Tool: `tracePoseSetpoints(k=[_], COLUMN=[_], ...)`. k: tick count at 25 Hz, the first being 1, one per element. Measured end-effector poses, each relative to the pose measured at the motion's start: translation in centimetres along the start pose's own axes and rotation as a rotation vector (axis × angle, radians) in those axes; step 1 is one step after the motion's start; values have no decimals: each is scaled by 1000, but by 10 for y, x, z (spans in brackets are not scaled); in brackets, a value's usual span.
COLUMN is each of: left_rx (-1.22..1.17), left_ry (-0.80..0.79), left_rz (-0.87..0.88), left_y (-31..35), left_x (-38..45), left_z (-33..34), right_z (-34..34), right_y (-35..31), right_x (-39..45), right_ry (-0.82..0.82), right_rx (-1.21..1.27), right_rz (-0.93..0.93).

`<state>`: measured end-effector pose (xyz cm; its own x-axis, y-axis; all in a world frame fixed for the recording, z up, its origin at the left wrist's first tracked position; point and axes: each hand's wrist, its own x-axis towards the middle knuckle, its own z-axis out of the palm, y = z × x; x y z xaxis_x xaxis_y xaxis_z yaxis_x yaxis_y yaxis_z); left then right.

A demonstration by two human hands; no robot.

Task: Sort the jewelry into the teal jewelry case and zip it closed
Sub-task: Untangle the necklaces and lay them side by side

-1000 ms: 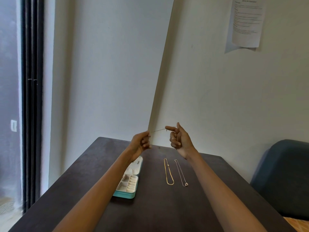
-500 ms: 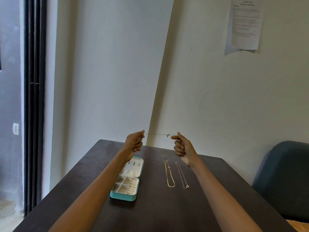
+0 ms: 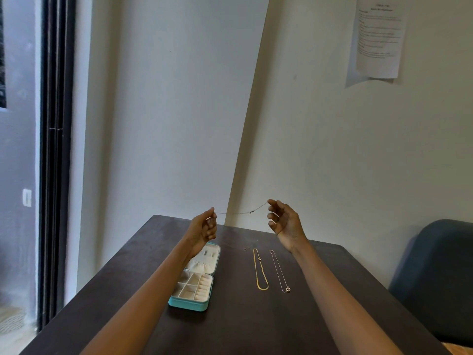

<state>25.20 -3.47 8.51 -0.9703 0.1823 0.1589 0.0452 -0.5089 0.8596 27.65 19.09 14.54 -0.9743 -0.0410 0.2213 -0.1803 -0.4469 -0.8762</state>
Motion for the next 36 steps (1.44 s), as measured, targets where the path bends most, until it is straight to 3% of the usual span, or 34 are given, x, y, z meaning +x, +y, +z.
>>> tracePoseSetpoints(k=[7, 11, 22, 25, 30, 33, 36], left_rx=[-63, 70, 399, 458, 507, 451, 357], left_ry=[-68, -135, -75, -8, 246, 145, 46], left_rz=[-51, -67, 80, 45, 71, 111, 33], left_y=[-19, -29, -12, -14, -15, -10, -2], left_x=[-3, 0, 9, 9, 12, 12, 10], left_z=[1, 7, 69, 75, 74, 75, 73], right_z=[21, 26, 24, 18, 9, 4, -1], right_y=[-4, -3, 3, 0, 3, 5, 10], right_x=[3, 4, -3, -1, -10, -12, -15], right_ry=[-139, -180, -243, -234, -164, -134, -111], right_rx=[-7, -105, -84, -30, 32, 40, 86], right_rz=[35, 77, 151, 129, 90, 67, 60])
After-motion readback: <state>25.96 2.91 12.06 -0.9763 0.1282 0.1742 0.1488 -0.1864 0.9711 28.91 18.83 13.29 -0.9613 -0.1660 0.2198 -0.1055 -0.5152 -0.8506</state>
